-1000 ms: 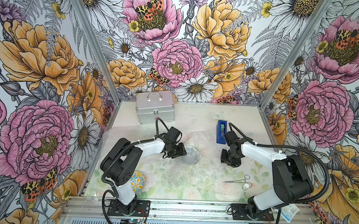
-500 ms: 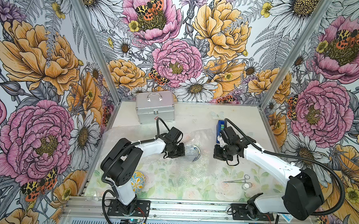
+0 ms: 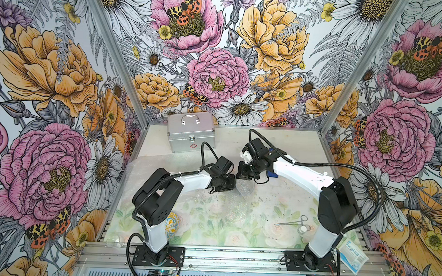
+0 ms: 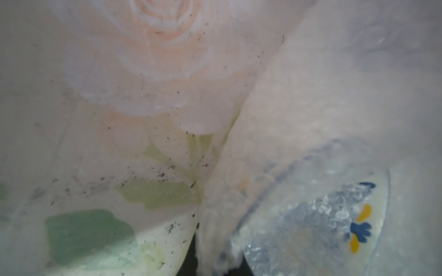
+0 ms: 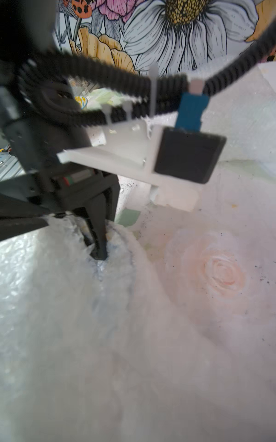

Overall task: Wrap bowls in bubble wrap
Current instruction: Wrap the bowl in bubble wrap.

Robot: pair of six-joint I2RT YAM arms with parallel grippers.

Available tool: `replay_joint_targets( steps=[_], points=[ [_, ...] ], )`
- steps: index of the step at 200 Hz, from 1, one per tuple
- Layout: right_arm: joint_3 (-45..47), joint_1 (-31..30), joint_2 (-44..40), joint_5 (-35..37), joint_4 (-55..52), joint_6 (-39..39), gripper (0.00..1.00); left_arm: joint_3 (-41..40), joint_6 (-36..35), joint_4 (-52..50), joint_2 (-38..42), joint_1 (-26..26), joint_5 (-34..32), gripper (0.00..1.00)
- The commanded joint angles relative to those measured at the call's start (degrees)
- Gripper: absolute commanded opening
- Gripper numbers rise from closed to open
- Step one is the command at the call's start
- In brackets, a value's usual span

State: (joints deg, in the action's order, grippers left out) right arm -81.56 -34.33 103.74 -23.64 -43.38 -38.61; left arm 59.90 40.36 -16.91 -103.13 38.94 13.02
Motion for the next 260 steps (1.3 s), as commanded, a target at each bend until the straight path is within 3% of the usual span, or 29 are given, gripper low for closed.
replay_joint_targets(
  steps=[1,56,90,121,155,186,203,224,260],
  points=[
    [-1.67,-0.21,4.35,0.1,1.8,-0.94,0.0,0.85,-2.28,3.2,3.01,-0.09,-0.18,0.2],
    [-1.24,0.21,7.62,0.25,3.76,-1.92,0.0,-7.64,2.23,6.4,9.57,-3.37,6.66,0.58],
    [-1.32,0.74,7.27,-0.45,4.25,-2.71,0.0,-9.34,2.26,8.22,12.91,-2.75,8.74,0.71],
    [-1.16,1.1,7.1,-0.4,4.56,-3.67,0.0,-4.86,0.0,5.01,7.41,-1.28,9.57,0.7],
    [-0.7,1.19,5.38,-0.82,5.37,-4.77,0.0,-2.04,-0.54,2.77,2.67,-1.24,9.77,0.56],
    [0.98,1.68,0.66,-0.15,5.25,-5.03,0.32,-0.4,-0.8,0.3,1.02,-1.47,8.28,0.5],
    [4.32,2.78,-3.53,1.18,5.21,-5.28,0.38,0.0,-0.88,-0.38,0.87,-1.64,7.54,0.48],
    [9.6,3.69,-7.0,2.92,5.14,-4.98,0.34,0.36,-0.9,-1.05,0.83,-1.98,7.11,0.48],
    [12.56,2.79,-3.54,4.04,5.28,-3.99,0.13,0.95,-0.92,-1.22,0.94,-2.81,7.13,0.52]
  ],
)
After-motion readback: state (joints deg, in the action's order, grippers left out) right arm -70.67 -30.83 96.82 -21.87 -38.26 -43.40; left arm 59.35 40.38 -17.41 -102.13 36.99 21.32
